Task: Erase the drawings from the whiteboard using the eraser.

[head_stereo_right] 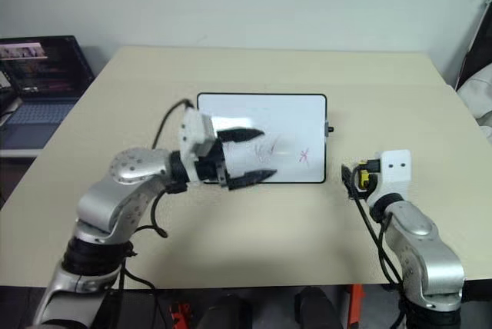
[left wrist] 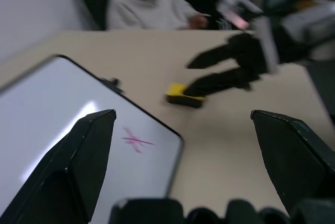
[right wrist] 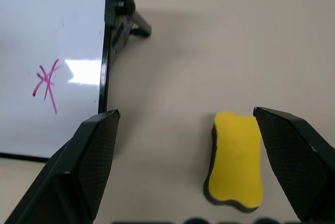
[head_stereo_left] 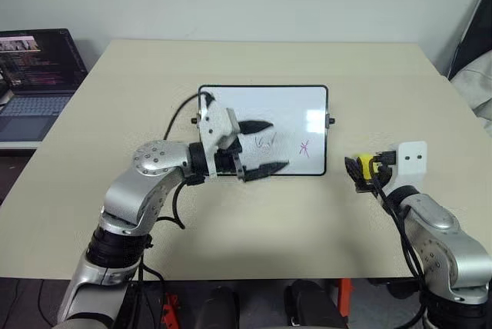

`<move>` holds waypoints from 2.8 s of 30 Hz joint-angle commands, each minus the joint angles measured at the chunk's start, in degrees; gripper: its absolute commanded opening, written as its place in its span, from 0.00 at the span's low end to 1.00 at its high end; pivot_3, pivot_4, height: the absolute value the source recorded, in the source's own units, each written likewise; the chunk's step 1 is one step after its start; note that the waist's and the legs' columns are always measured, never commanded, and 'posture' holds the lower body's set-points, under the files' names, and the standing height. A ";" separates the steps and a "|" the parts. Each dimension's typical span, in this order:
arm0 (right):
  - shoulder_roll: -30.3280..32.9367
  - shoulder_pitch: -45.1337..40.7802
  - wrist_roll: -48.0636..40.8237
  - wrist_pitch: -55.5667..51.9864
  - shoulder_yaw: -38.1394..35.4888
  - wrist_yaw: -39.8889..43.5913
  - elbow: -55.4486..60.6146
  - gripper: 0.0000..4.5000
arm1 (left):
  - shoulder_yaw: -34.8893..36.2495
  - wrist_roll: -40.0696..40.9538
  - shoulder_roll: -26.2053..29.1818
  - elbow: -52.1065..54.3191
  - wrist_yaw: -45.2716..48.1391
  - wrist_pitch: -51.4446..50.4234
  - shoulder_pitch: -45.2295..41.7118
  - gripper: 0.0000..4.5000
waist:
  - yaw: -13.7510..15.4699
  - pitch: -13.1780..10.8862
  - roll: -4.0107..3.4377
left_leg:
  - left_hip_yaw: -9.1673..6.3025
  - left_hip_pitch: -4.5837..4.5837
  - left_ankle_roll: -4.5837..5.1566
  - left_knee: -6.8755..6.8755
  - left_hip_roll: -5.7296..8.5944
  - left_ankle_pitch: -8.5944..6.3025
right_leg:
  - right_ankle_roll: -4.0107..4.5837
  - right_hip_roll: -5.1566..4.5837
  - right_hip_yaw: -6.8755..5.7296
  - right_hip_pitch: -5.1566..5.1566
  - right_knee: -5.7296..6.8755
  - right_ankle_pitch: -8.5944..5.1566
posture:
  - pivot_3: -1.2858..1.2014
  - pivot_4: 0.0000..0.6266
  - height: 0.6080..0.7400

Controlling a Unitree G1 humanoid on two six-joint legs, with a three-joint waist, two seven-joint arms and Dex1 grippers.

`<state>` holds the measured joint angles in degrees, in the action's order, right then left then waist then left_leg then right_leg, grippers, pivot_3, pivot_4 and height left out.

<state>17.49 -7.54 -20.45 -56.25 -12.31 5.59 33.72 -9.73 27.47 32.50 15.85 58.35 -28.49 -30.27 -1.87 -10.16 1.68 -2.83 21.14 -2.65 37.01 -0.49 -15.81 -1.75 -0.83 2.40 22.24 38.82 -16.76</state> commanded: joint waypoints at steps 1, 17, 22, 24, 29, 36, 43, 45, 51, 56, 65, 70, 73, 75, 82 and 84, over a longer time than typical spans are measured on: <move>0.59 -2.06 0.23 -0.94 -2.32 -0.85 -1.24 1.00 | -2.69 -0.44 1.44 -2.41 7.89 2.89 -3.36 1.00 | 0.03 -0.01 -0.01 | 0.00 0.00 0.00 0.00 0.02 0.00 | 0.00 0.00 -0.01 0.01 0.00 0.00 | 0.52 0.24 1.00; -0.24 -4.66 8.51 16.22 -0.21 -1.42 -19.88 1.00 | -4.49 -4.50 -0.94 -6.98 10.51 5.90 -3.92 1.00 | -0.05 -0.01 -0.03 | -0.03 0.19 0.03 0.01 0.00 -0.01 | -0.01 -0.01 0.03 0.13 -0.02 0.00 | 0.52 0.24 1.00; -0.85 -5.75 8.70 16.84 -0.25 -1.30 -22.04 0.78 | -3.75 -4.47 -0.43 -5.68 9.65 5.30 -1.92 1.00 | 0.01 -0.02 -0.04 | -0.06 0.21 0.03 0.03 -0.01 -0.01 | -0.01 -0.01 0.05 0.13 0.00 0.00 | 0.52 0.24 1.00; -0.95 -6.15 9.00 17.26 -0.16 -1.41 -22.33 0.63 | -3.62 -4.48 -0.24 -5.10 9.07 5.26 -1.06 1.00 | 0.02 -0.02 -0.04 | -0.07 0.22 0.03 0.04 0.00 -0.01 | -0.01 -0.03 0.05 0.13 0.00 0.00 | 0.52 0.24 1.00; -0.82 -6.15 9.03 17.17 -0.29 -1.09 -21.58 0.26 | -2.49 -3.98 0.11 -3.80 6.88 3.75 1.02 1.00 | -0.02 -0.02 -0.04 | -0.07 0.22 0.03 0.04 0.00 -0.01 | -0.01 -0.04 0.05 0.13 0.00 0.00 | 0.52 0.24 1.00; 2.52 -1.71 8.84 17.36 1.14 3.44 -13.98 0.26 | 0.91 -4.44 1.56 -0.07 0.84 1.28 8.11 1.00 | 0.03 -0.03 -0.05 | -0.10 0.22 0.03 0.03 0.00 -0.01 | -0.01 -0.06 0.04 0.14 -0.01 0.00 | 0.52 0.24 1.00; 8.07 9.30 4.67 17.58 8.01 13.57 6.50 0.26 | 4.07 -6.83 0.09 4.75 -9.81 1.79 17.13 1.00 | 0.09 -0.03 -0.06 | -0.22 0.27 0.03 0.06 0.01 -0.01 | -0.04 -0.28 -0.04 0.13 -0.01 -0.02 | 0.52 0.24 1.00; 8.62 8.76 6.26 17.75 10.57 13.45 8.27 0.26 | 3.92 -7.14 -0.20 5.45 -10.98 1.88 17.66 1.00 | -0.03 -0.03 -0.05 | -0.21 0.23 0.03 0.08 -0.02 -0.01 | -0.04 -0.29 -0.03 0.11 0.03 -0.02 | 0.52 0.24 1.00; 9.18 -1.47 15.70 23.30 19.08 11.52 -0.32 0.25 | 2.88 -5.26 -1.85 6.05 -10.82 0.71 14.76 1.00 | 0.05 -0.03 -0.01 | -0.08 -0.03 0.02 0.13 0.05 0.01 | -0.14 -0.15 -0.05 -0.07 0.06 -0.05 | 0.52 0.24 1.00; 7.93 -9.34 22.78 30.64 22.66 9.57 -12.11 0.25 | 2.23 -2.36 -0.19 7.95 -7.12 -1.12 15.20 1.00 | -0.01 -0.03 -0.01 | -0.01 -0.06 0.02 0.07 0.05 0.01 | -0.06 -0.09 -0.01 -0.04 0.08 -0.01 | 0.52 0.24 1.00; 8.38 -10.10 27.89 34.08 28.32 15.33 -21.49 0.25 | 1.86 -2.61 -0.08 9.07 -7.97 -1.74 16.33 1.00 | 0.07 -0.03 -0.01 | -0.10 0.14 0.03 0.03 0.04 -0.01 | -0.02 -0.24 -0.01 0.06 -0.04 -0.03 | 0.52 0.24 1.00; 9.66 -8.09 29.42 29.43 28.45 17.39 -19.45 0.25 | 1.90 -2.60 -0.30 8.80 -8.39 -1.42 16.82 1.00 | 0.09 -0.02 0.01 | -0.12 -0.12 0.03 0.10 0.04 -0.01 | -0.02 -0.26 0.00 -0.16 0.07 -0.03 | 0.52 0.24 1.00; 8.71 -10.20 31.69 30.80 26.49 13.99 -20.86 0.25 | 1.57 -2.54 -0.44 8.75 -8.29 -1.39 16.73 1.00 | 0.06 -0.02 0.01 | -0.10 -0.24 0.03 0.09 0.03 0.00 | -0.03 -0.23 0.00 -0.23 0.10 -0.03 | 0.52 0.24 1.00; 7.80 -12.33 32.67 32.89 25.19 11.57 -22.06 0.25 | 1.34 -2.53 -0.67 8.57 -8.29 -1.44 16.50 1.00 | -0.01 -0.02 0.01 | -0.08 -0.26 0.03 0.17 0.01 0.02 | -0.02 -0.21 0.00 -0.23 0.15 0.00 | 0.52 0.24 1.00; 6.55 -13.09 33.09 30.94 27.72 15.17 -23.09 0.25 | 1.10 -2.47 -0.82 8.28 -7.97 -1.47 16.29 1.00 | -0.01 -0.02 0.01 | -0.06 -0.22 0.03 0.15 0.02 0.04 | -0.01 -0.16 0.03 -0.20 0.14 0.06 | 0.52 0.24 1.00; 7.85 -11.30 32.51 27.70 28.90 18.83 -21.86 0.25 | 1.14 -2.42 -0.83 8.31 -7.95 -1.50 16.34 1.00 | -0.04 0.00 0.03 | -0.05 -0.22 0.04 0.12 -0.01 0.03 | -0.01 -0.20 0.04 -0.20 0.12 0.06 | 0.52 0.24 1.00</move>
<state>24.40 -20.60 12.23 -25.12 15.07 21.54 12.24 -8.64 24.47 31.73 22.45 50.27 -30.67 -13.46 -1.92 -10.16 1.70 -2.90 20.92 -2.61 37.11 -0.50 -15.79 -1.75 -1.04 2.43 22.04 38.92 -16.71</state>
